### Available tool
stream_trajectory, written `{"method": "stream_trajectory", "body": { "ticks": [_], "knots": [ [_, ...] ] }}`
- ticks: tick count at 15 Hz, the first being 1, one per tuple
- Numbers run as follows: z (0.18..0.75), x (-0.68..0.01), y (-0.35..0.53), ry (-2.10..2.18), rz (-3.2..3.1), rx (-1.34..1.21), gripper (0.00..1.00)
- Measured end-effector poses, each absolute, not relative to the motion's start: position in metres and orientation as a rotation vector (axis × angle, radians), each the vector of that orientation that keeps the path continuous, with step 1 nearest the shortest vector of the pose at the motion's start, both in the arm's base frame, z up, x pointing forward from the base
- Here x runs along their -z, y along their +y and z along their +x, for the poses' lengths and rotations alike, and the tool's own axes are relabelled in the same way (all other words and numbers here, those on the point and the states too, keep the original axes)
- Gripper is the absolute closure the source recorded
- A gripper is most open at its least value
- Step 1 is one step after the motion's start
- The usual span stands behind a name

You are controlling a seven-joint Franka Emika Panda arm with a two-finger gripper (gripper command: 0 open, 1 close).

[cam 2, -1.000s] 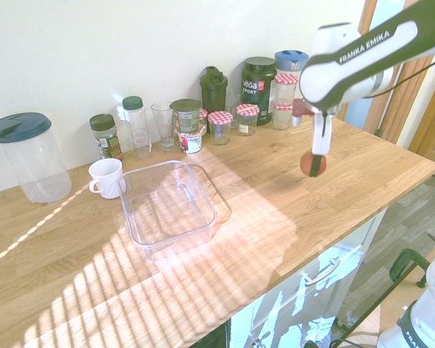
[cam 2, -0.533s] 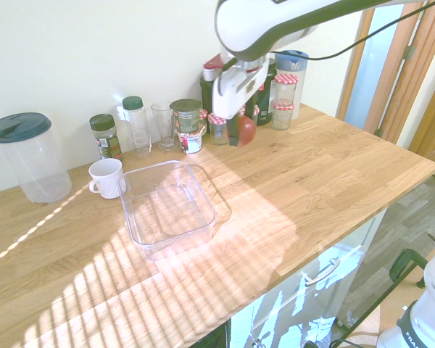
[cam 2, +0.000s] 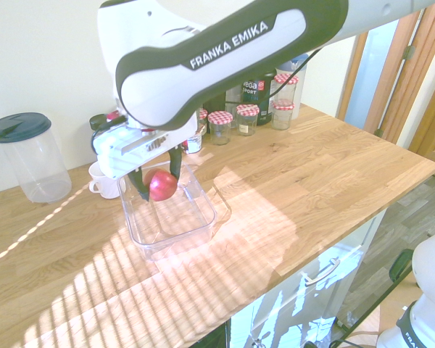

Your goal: Put the apple into the container

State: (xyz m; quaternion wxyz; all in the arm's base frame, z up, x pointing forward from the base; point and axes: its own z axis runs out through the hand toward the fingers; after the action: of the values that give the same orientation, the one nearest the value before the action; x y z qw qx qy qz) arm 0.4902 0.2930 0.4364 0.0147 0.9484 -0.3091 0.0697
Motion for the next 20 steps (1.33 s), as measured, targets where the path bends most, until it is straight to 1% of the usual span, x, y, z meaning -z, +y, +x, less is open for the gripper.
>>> {"method": "stream_trajectory", "body": {
  "ticks": [2,5,11,12,16,20],
  "knots": [
    [0.507,-0.407,0.304,-1.014,2.921,-0.223,1.0],
    [0.541,-0.372,0.306,-1.095,2.916,-0.167,1.0],
    [0.566,-0.373,0.282,-1.193,2.914,-0.161,1.0],
    [0.566,-0.378,0.281,-1.19,2.92,-0.165,0.0],
    [0.562,-0.384,0.277,-1.173,2.925,-0.171,0.0],
    [0.564,-0.373,0.257,-1.165,2.911,-0.167,0.0]
  ]
}}
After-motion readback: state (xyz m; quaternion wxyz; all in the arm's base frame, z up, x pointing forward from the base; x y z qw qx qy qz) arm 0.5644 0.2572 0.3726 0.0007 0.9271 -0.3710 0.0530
